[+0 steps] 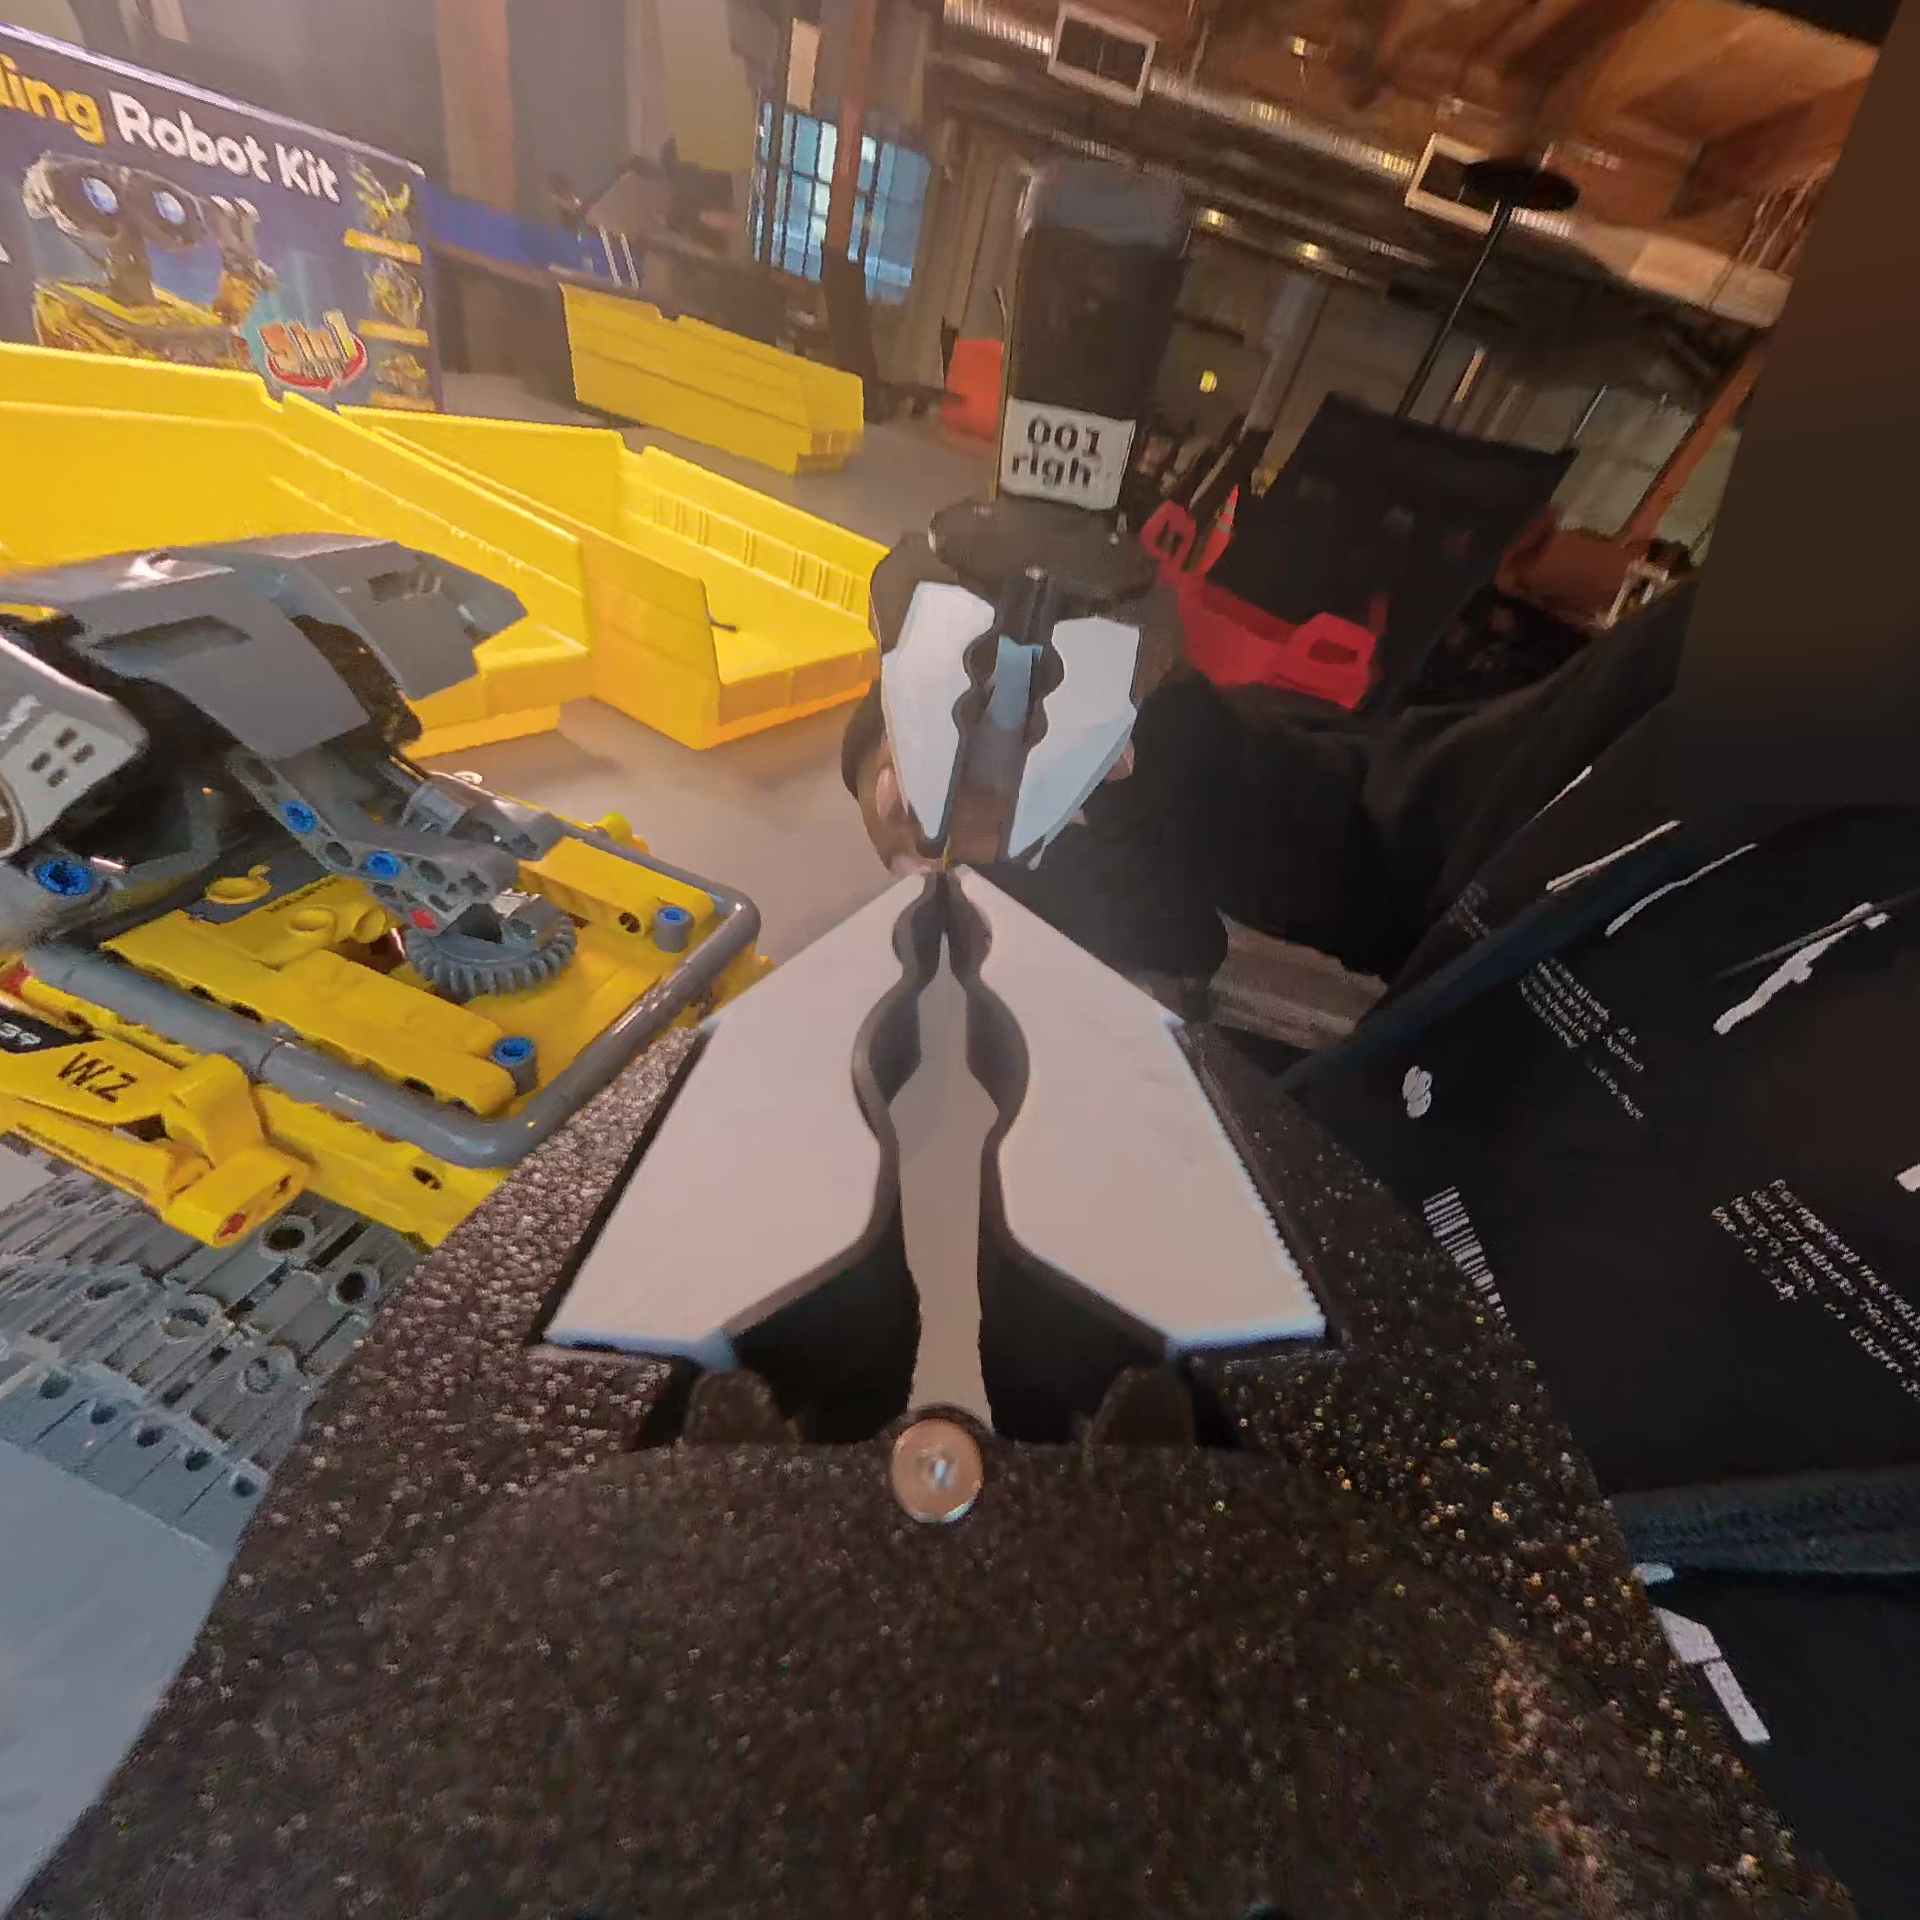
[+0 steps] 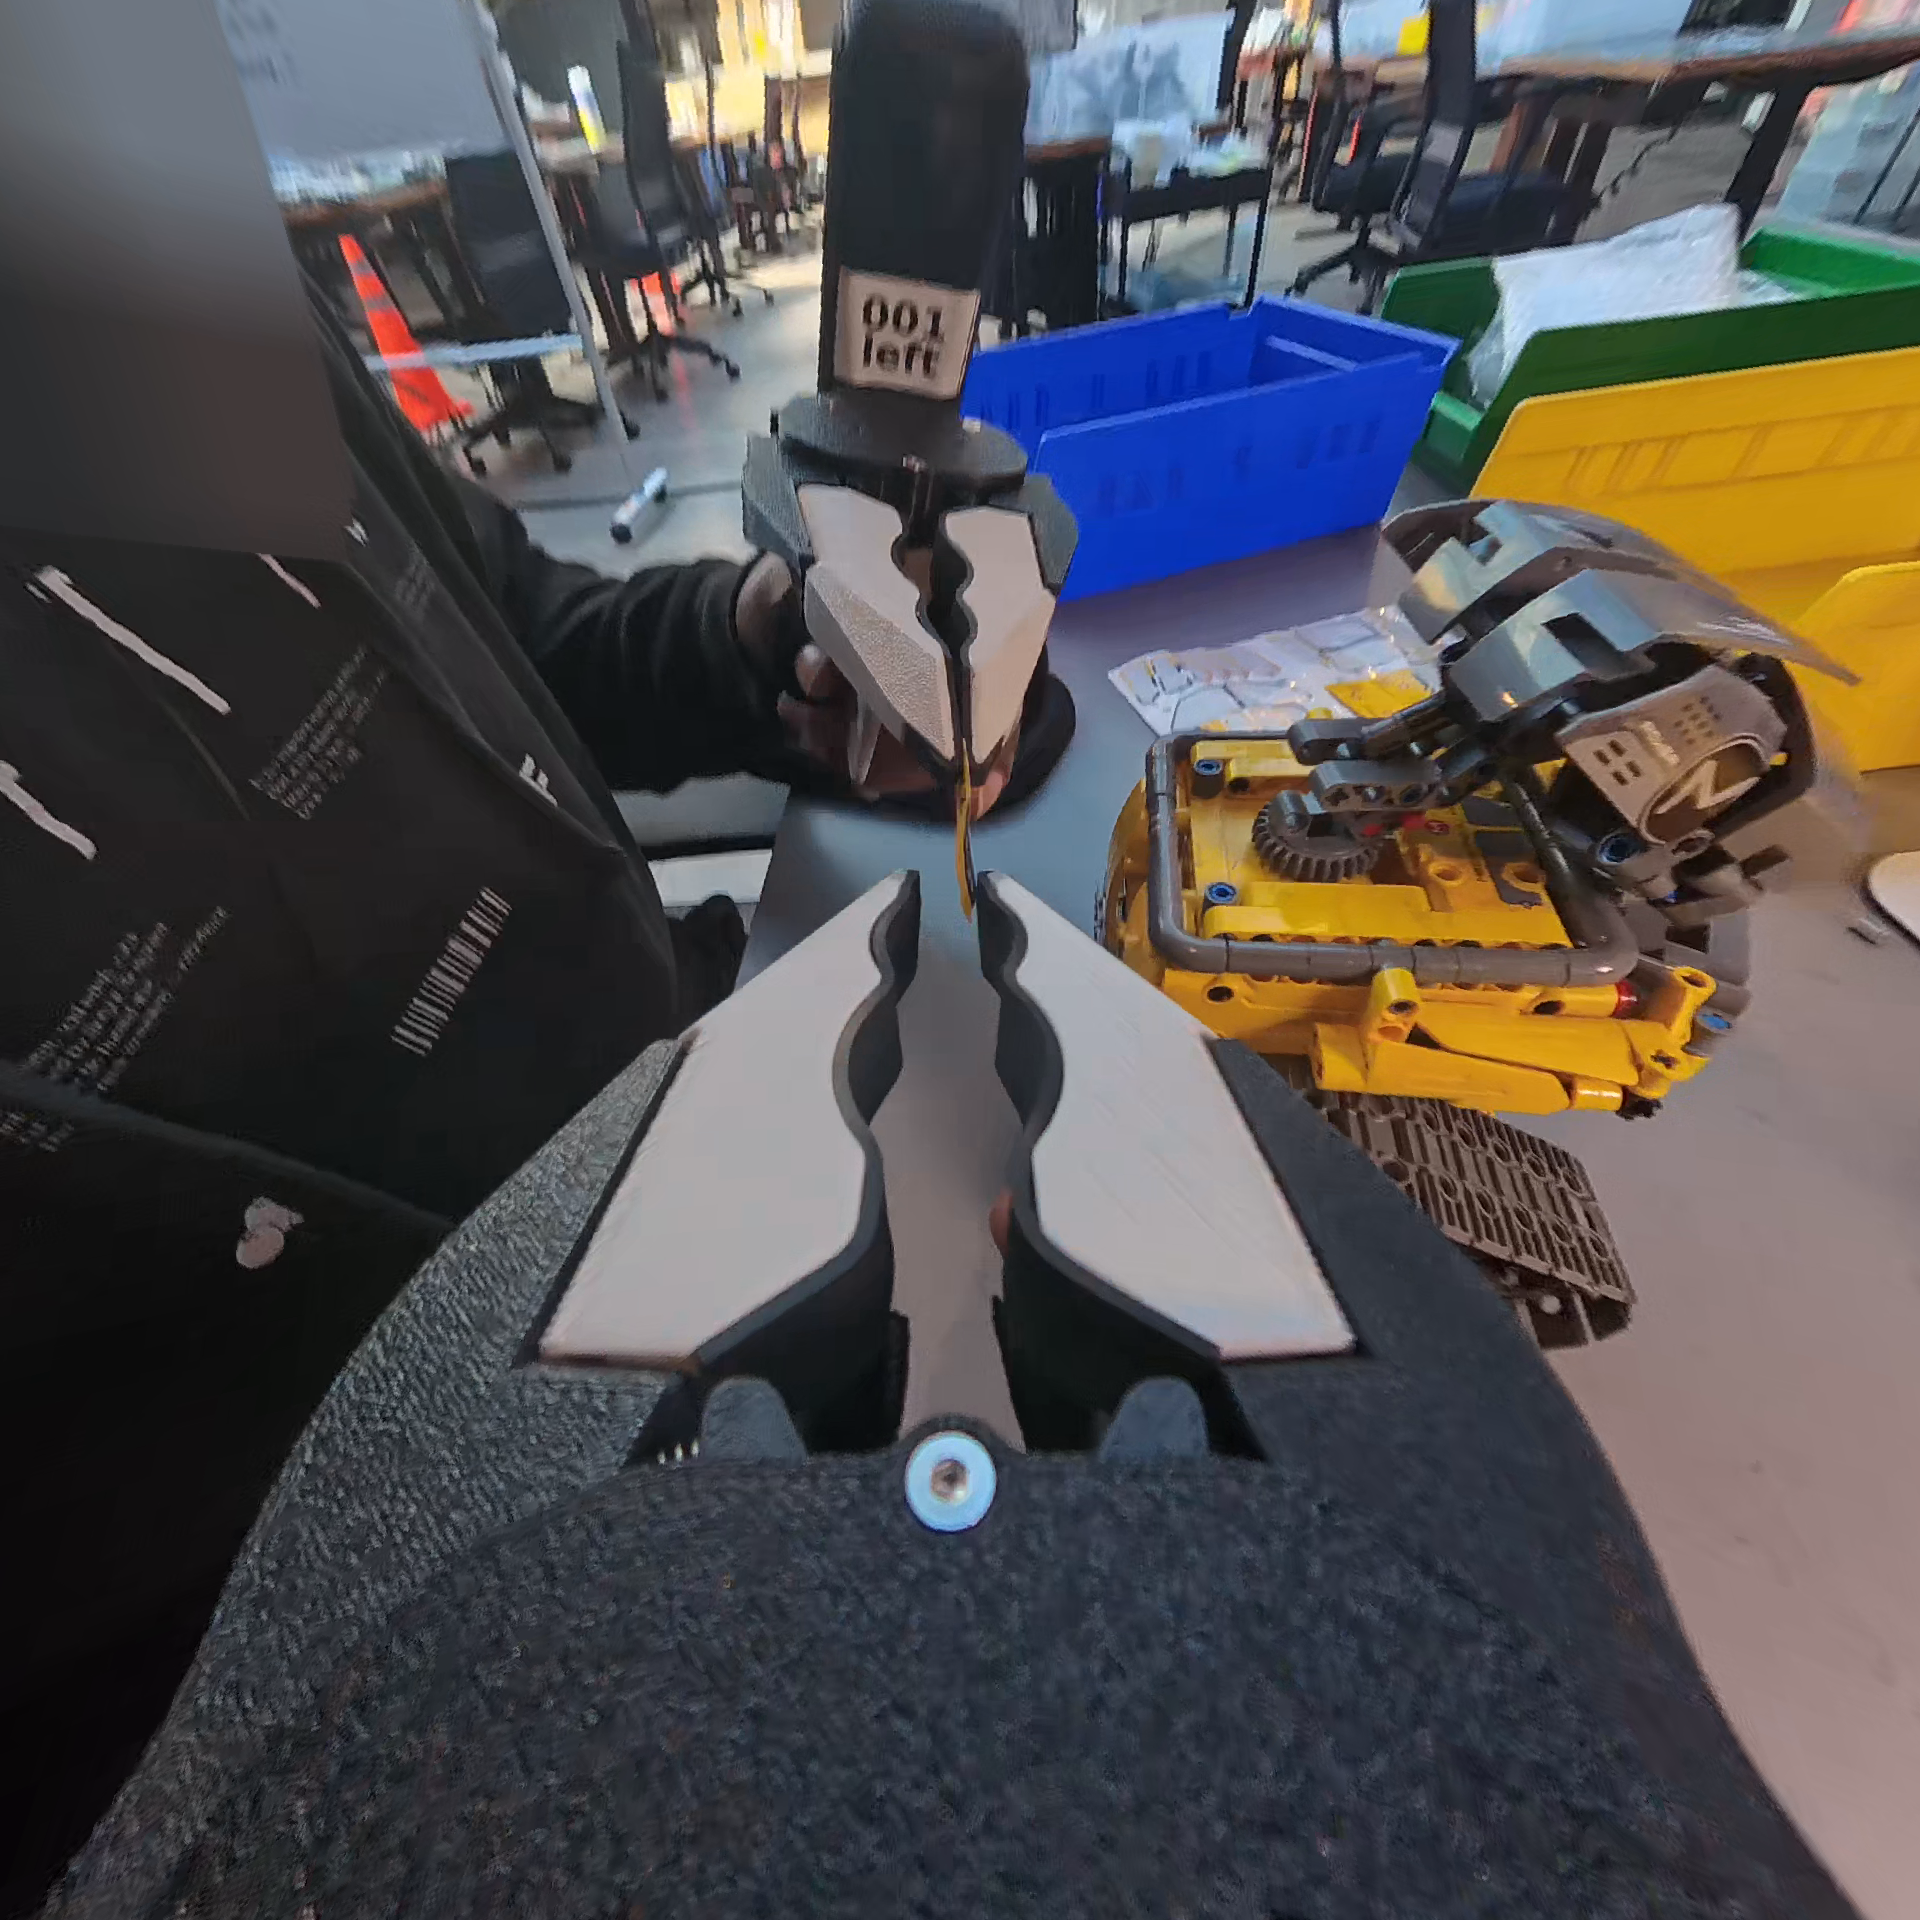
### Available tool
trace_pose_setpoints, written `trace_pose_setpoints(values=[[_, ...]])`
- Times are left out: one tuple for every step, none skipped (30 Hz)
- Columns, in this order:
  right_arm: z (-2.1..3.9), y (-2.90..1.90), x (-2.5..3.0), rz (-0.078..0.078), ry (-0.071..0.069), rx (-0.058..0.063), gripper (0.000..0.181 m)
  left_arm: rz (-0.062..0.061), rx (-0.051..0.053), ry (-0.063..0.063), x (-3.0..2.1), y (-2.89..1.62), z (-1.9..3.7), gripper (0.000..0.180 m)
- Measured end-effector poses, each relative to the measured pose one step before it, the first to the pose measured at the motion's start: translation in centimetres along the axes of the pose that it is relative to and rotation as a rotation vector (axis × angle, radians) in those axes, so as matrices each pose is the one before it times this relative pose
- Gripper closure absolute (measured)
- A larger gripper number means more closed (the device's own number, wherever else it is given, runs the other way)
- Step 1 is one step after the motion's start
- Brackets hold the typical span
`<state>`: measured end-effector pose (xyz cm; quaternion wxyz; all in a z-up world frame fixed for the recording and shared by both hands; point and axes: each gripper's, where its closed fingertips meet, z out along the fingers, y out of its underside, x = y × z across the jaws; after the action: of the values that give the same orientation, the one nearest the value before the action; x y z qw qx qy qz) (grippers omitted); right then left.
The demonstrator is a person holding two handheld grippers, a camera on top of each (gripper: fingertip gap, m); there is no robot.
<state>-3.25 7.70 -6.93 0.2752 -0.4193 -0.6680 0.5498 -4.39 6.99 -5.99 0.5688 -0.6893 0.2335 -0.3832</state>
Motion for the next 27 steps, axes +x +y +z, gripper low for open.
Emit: trace_pose_setpoints(values=[[-0.089, -0.358, 0.041, 0.0209, 0.0001, 0.0465, 0.168, -0.0102, 0.0389, 0.0021, 0.024, -0.306, -0.146, 0.18], [-0.065, -0.34, 0.037, 0.0216, -0.0002, 0.0467, 0.167, -0.0108, 0.0303, -0.0014, -0.038, -0.197, -0.098, 0.18], [-0.056, -0.324, 0.1, 0.0215, 0.0039, 0.0444, 0.166, -0.0094, 0.0262, -0.0037, -0.052, -0.15, -0.065, 0.18], [-0.055, -0.242, 0.179, 0.0208, 0.0076, 0.0359, 0.166, -0.0116, 0.0227, 0.0001, -0.021, -0.117, -0.026, 0.18], [-0.047, -0.209, 0.169, 0.0208, 0.0064, 0.0315, 0.166, -0.014, 0.0197, 0.0021, -0.007, -0.097, -0.011, 0.18], [-0.035, -0.2, 0.099, 0.0219, 0.0012, 0.0283, 0.167, -0.012, 0.0191, 0.0019, -0.014, -0.11, -0.01, 0.18], [0.003, -0.136, 0.043, 0.0204, -0.0021, 0.0202, 0.167, -0.0105, 0.0173, 0.0041, 0.01, -0.106, -0.01, 0.18], [0.026, -0.053, 0.058, 0.014, -0.0003, 0.012, 0.167, -0.0096, 0.0148, 0.0041, -0.003, -0.085, -0.008, 0.18], [0.026, 0.012, 0.1, 0.0068, 0.0034, 0.0061, 0.167, -0.0084, 0.0146, 0.006, 0.046, -0.105, -0.013, 0.18], [0.038, 0.073, 0.099, 0.0032, 0.0033, 0.0001, 0.167, -0.0075, 0.0115, 0.0031, -0.015, -0.076, -0.008, 0.18], [0.034, 0.088, 0.066, 0.0034, 0.0009, -0.0018, 0.167, -0.0052, 0.0078, 0.0052, 0.026, -0.044, -0.007, 0.18], [0.042, 0.05, 0.071, 0.0047, 0.0006, 0.0005, 0.168, -0.0065, 0.0054, 0.006, 0.047, -0.016, 0.004, 0.18], [0.065, 0.074, 0.022, 0.0063, -0.0026, -0.0006, 0.168, -0.004, 0.0057, 0.0033, 0.0, -0.021, -0.015, 0.18], [0.077, 0.065, 0.013, 0.0065, -0.0035, 0.0, 0.169, -0.0026, 0.0014, 0.0042, 0.025, 0.034, -0.005, 0.18], [0.076, 0.063, 0.011, 0.005, -0.0028, -0.0002, 0.169, -0.0008, 0.0001, 0.0004, -0.012, 0.054, -0.01, 0.18], [0.097, 0.089, -0.006, 0.0036, -0.0035, -0.0017, 0.171, 0.0012, 0.0016, 0.0002, -0.018, 0.032, -0.019, 0.18], [0.082, 0.08, -0.005, 0.0017, -0.0028, -0.0021, 0.172, -0.0013, -0.0005, 0.001, 0.004, 0.053, -0.013, 0.18], [0.08, 0.04, -0.028, 0.0003, -0.0026, 0.0, 0.174, -0.0003, -0.0006, -0.0005, -0.037, 0.056, -0.03, 0.18], [0.06, -0.009, -0.028, -0.0006, -0.002, 0.0016, 0.176, 0.0003, 0.001, -0.0018, -0.056, 0.01, -0.037, 0.18], [0.055, 0.004, -0.037, -0.0011, -0.0021, 0.0001, 0.177, -0.0003, 0.0012, -0.0013, -0.051, 0.011, -0.059, 0.18], [0.051, -0.003, -0.012, -0.0005, -0.0005, -0.001, 0.178, -0.0004, 0.0009, -0.0007, -0.046, -0.011, -0.072, 0.18], [0.051, -0.027, -0.003, -0.0011, 0.0004, 0.0001, 0.179, 0.0002, 0.0022, -0.0018, -0.047, -0.034, -0.074, 0.18], [0.042, -0.025, -0.021, -0.0013, -0.0007, 0.0, 0.181, 0.001, 0.0009, -0.001, -0.039, -0.012, -0.061, 0.18], [0.024, -0.04, -0.023, -0.0006, -0.0012, 0.0001, 0.181, 0.0008, 0.0002, -0.0009, -0.018, -0.005, -0.063, 0.18], [0.027, -0.043, -0.018, 0.0005, -0.0012, 0.0001, 0.181, -0.0001, 0.0017, -0.0002, -0.017, -0.01, -0.05, 0.18], [0.024, -0.032, -0.013, 0.0012, -0.0014, -0.001, 0.181, -0.0014, 0.0012, 0.0012, 0.021, 0.005, -0.039, 0.18], [0.036, -0.006, 0.01, 0.0003, 0.0004, -0.0019, 0.181, -0.0005, 0.0005, 0.0003, 0.002, 0.016, -0.029, 0.18]])
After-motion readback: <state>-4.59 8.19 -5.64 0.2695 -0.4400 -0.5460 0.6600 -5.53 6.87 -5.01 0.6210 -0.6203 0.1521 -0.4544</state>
